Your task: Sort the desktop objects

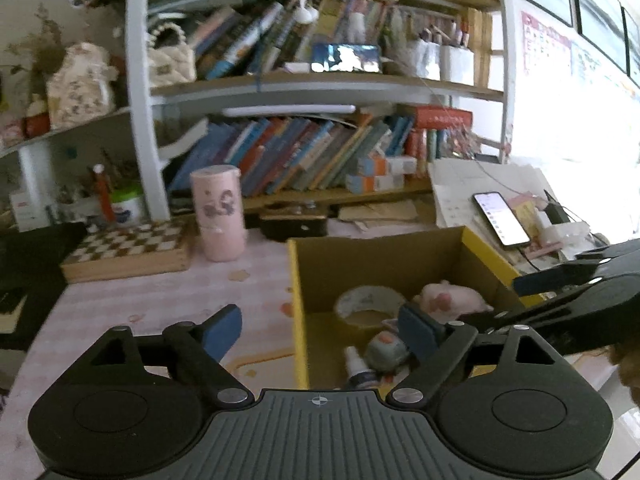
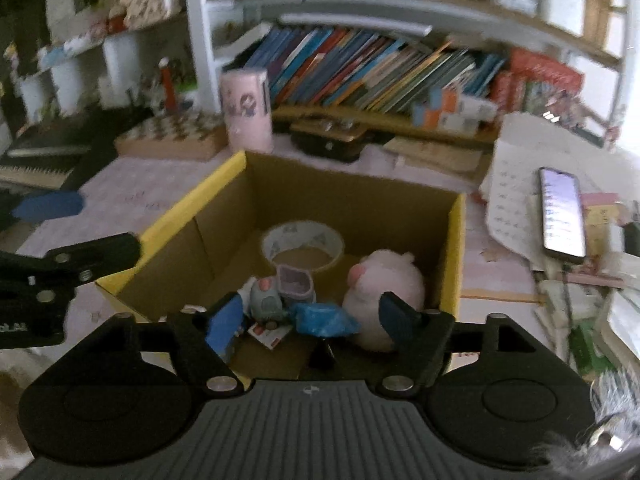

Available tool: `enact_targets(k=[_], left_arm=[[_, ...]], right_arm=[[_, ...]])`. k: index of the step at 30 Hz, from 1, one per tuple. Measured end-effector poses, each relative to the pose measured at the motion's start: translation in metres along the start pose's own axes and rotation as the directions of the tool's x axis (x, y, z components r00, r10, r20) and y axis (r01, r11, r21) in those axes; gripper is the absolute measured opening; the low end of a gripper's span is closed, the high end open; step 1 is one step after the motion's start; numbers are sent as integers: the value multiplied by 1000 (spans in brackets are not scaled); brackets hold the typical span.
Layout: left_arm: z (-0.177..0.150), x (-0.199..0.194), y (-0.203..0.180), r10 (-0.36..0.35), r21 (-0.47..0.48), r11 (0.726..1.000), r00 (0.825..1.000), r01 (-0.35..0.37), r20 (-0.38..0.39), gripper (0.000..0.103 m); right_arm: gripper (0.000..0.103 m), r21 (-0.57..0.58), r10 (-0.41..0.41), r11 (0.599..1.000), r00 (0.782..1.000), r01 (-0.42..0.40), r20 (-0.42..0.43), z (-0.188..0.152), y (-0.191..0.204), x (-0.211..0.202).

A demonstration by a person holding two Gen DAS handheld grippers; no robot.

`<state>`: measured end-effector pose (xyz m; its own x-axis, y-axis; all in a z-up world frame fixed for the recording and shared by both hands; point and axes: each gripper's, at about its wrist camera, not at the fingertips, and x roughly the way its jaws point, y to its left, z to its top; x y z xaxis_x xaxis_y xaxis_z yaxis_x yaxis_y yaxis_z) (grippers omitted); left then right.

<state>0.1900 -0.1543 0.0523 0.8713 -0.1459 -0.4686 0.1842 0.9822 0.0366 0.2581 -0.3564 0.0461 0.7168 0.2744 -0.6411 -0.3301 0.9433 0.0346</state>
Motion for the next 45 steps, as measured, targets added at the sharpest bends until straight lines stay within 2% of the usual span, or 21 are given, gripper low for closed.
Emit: enact_targets(k=[7, 15, 22, 34, 38, 40, 45], left_arm=[[-14, -34, 25, 39, -12, 999, 999, -39, 9, 93], [-37, -72, 53, 77, -60, 995, 997, -76, 14, 96], [-65, -105, 68, 98, -70, 993, 995, -99, -15, 96], [-108, -149, 85, 131, -105, 985, 989, -138, -74, 96], [-122, -160, 83, 161, -108, 979, 983, -171, -89, 101], [-129, -165, 83, 181, -113, 975, 980, -190, -88, 101], [-141, -172, 78, 177, -103, 977, 978, -188, -109, 102]], right_arm=[[77, 56, -55, 997, 996, 51, 75, -16, 20, -32], [79, 119, -113, 988, 987, 99, 117, -41, 56, -59], [81, 144, -139, 982, 983, 122, 118, -68, 95, -78], [84, 176, -140, 977, 987, 124, 79, -126, 159, -104], [93, 200, -180, 966, 981, 162, 78, -143, 175, -113], [94, 212, -211, 959, 973, 189, 87, -153, 181, -119], [101, 238, -254, 944, 963, 227, 89, -171, 194, -127]])
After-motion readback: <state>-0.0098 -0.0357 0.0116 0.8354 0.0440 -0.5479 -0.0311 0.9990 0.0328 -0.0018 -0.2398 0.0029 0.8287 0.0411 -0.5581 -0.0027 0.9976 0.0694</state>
